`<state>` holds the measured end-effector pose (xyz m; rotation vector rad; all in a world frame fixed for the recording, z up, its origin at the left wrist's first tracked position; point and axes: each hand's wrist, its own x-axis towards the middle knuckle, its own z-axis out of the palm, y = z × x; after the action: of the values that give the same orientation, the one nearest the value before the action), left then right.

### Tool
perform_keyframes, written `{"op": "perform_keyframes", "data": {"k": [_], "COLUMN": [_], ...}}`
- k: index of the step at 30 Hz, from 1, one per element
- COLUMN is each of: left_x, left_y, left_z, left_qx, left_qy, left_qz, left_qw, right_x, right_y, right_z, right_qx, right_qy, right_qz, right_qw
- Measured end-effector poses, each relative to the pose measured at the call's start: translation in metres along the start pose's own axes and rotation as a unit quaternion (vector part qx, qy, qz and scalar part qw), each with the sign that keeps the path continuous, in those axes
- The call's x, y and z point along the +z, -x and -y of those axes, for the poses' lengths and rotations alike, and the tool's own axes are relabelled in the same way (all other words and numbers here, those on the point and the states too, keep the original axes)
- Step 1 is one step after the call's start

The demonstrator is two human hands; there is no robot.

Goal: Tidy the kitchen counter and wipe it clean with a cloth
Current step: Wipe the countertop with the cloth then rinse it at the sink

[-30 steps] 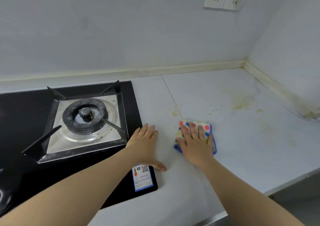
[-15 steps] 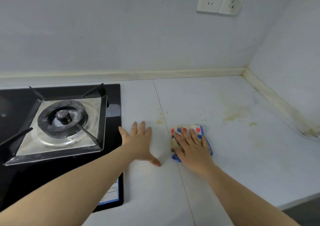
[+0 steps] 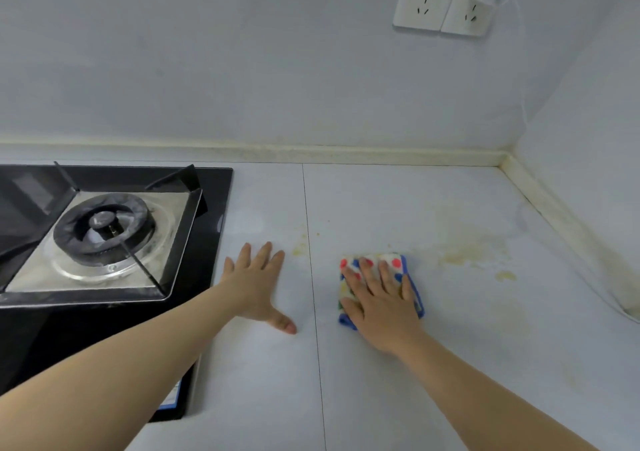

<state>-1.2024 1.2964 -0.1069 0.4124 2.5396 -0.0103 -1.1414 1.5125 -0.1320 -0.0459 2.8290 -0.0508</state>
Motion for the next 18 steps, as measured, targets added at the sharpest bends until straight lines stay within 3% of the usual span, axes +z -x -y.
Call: {"op": "perform_keyframes", "data": {"k": [2,7,13,14,16,18], "left_x": [0.0,-0.001,-0.004,-0.004,-0.005,-0.008], "left_y": [0.001,0.001,0.001,0.002,0.002,0.004], "left_z": [0.001,0.001,0.001,0.002,0.002,0.003], "left_qx": [-0.009,-0.011,-0.005,-0.003,0.001,0.009], "left_qy": [0.004,0.009,0.006,0.001,-0.009,-0.026], "left_qz": [0.001,0.001,0.003,0.007,0.014,0.023], "left_qw": [1.0,1.0,1.0,1.0,1.0,0.999], "right_x": [-0.001,-0.009,-0.009,-0.011,-0.019,-0.013], "right_y": [0.0,-0.018,-0.012,-0.018,-0.029,-0.027], "right_z": [-0.009,-0.001,-0.009,-0.015,-0.011,0.011], "right_qx": [-0.038,0.059,-0.1,-0.057,0.034,0.031], "right_qy": [0.011,-0.05,0.032,0.004,-0.029,-0.037], "right_qz": [-0.001,-0.019,-0.051,-0.014,-0.031,-0.045], "right_qw": [0.999,0.997,0.993,0.998,0.999,0.998]}}
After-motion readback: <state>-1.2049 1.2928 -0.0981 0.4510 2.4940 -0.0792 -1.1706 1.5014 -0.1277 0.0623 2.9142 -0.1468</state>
